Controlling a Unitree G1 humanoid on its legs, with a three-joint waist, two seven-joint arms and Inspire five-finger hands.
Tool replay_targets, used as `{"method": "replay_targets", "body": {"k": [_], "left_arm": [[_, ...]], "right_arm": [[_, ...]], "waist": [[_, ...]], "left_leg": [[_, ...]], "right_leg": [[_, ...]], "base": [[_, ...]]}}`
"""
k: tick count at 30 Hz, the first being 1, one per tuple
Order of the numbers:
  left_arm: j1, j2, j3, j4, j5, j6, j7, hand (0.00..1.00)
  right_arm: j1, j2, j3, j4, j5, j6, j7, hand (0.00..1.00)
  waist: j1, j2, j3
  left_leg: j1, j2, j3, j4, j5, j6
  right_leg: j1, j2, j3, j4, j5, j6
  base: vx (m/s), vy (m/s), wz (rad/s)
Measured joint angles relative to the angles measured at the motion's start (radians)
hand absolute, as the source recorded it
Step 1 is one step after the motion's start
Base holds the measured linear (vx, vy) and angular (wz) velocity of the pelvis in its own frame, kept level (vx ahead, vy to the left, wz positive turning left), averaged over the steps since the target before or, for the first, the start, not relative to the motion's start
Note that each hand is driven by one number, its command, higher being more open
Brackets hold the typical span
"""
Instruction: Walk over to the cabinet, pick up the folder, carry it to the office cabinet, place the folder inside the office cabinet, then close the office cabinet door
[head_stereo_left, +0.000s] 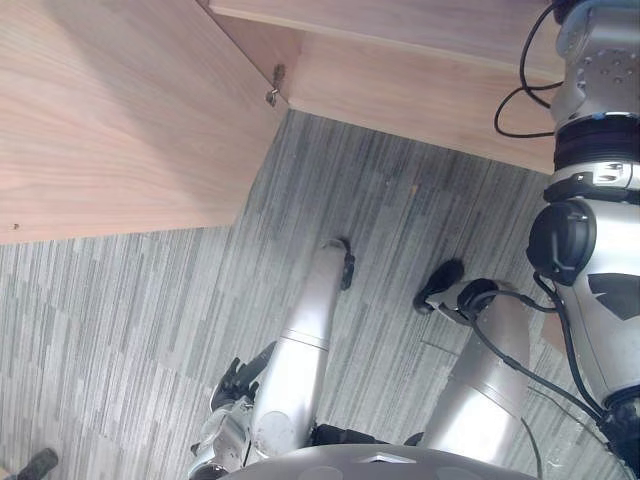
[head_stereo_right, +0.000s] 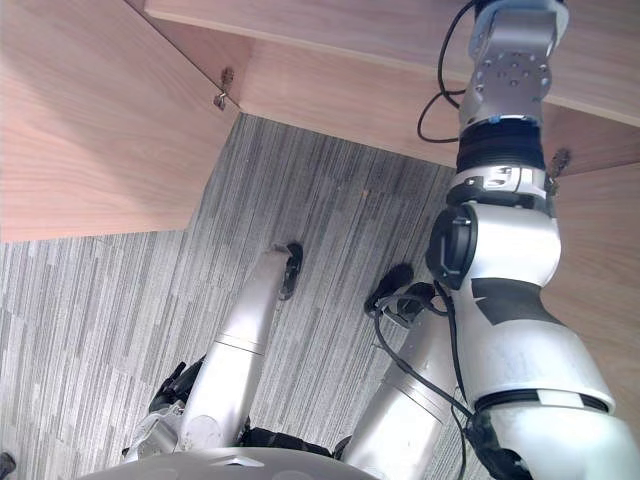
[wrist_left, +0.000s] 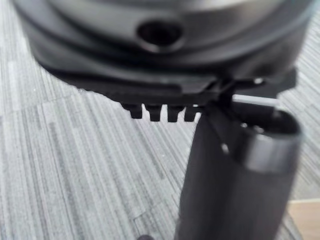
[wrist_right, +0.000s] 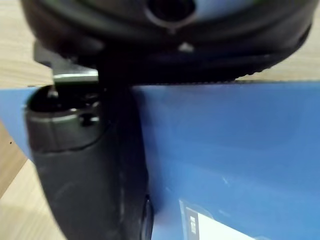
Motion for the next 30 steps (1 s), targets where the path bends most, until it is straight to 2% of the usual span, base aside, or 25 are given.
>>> {"method": "replay_targets", "body": {"k": [6,11,14,15,24,27,30], "left_arm": [[0.001,0.013,-0.061,-0.025,-0.027,0.001,0.013,1.0],[0.003,0.031,-0.099,-0.026,-0.035,0.004,0.016,1.0],[0.007,0.031,-0.108,-0.026,-0.064,0.007,0.02,1.0],[0.01,0.031,-0.108,-0.026,-0.065,0.009,0.02,1.0],[0.022,0.026,-0.076,0.007,-0.064,0.022,0.02,1.0],[0.022,0.013,-0.011,0.015,-0.062,0.021,0.019,1.0],[0.022,0.0,0.045,0.027,-0.059,0.021,0.015,1.0]], "right_arm": [[0.001,0.022,-0.097,-0.08,0.076,-0.159,-0.03,0.0],[0.001,0.012,-0.129,-0.128,0.076,-0.217,-0.049,0.0],[0.001,0.01,-0.129,-0.156,0.075,-0.216,-0.057,0.0],[0.001,0.009,-0.126,-0.158,0.075,-0.215,-0.061,1.0],[0.001,-0.019,-0.053,-0.158,0.062,-0.186,-0.055,1.0],[0.001,-0.02,-0.029,-0.154,-0.021,-0.146,-0.041,1.0],[0.02,-0.019,0.013,-0.136,-0.122,-0.078,-0.027,1.0]], "waist": [[0.027,0.008,0.003],[0.024,0.015,0.004],[0.026,0.024,0.007],[0.026,0.025,0.007],[0.023,0.035,0.012],[0.02,0.035,0.012],[0.012,0.035,0.012]], "left_leg": [[-0.006,-0.002,-0.013,-0.01,0.01,-0.017],[-0.011,-0.017,-0.029,-0.017,0.017,-0.03],[-0.01,-0.017,-0.034,-0.025,0.02,-0.035],[-0.01,-0.017,-0.036,-0.026,0.02,-0.036],[-0.012,-0.017,-0.05,-0.038,0.027,-0.049],[-0.008,-0.016,-0.056,-0.042,0.03,-0.054],[0.015,-0.012,-0.056,-0.045,0.029,-0.055]], "right_leg": [[-0.007,-0.002,-0.011,0.01,-0.011,-0.009],[-0.007,-0.016,-0.025,0.024,-0.027,-0.021],[-0.006,-0.017,-0.028,0.024,-0.031,-0.021],[-0.006,-0.017,-0.029,0.025,-0.033,-0.022],[-0.004,-0.016,-0.043,0.022,-0.039,-0.022],[0.001,-0.014,-0.045,0.022,-0.039,-0.024],[0.025,-0.008,-0.048,0.013,-0.04,-0.022]], "base": [[-0.01,-0.003,0.05],[0.02,0.002,0.14],[0.01,0.002,0.05],[0.0,0.0,0.0],[0.01,0.02,0.02],[0.02,0.031,0.02],[0.01,0.046,-0.05]]}}
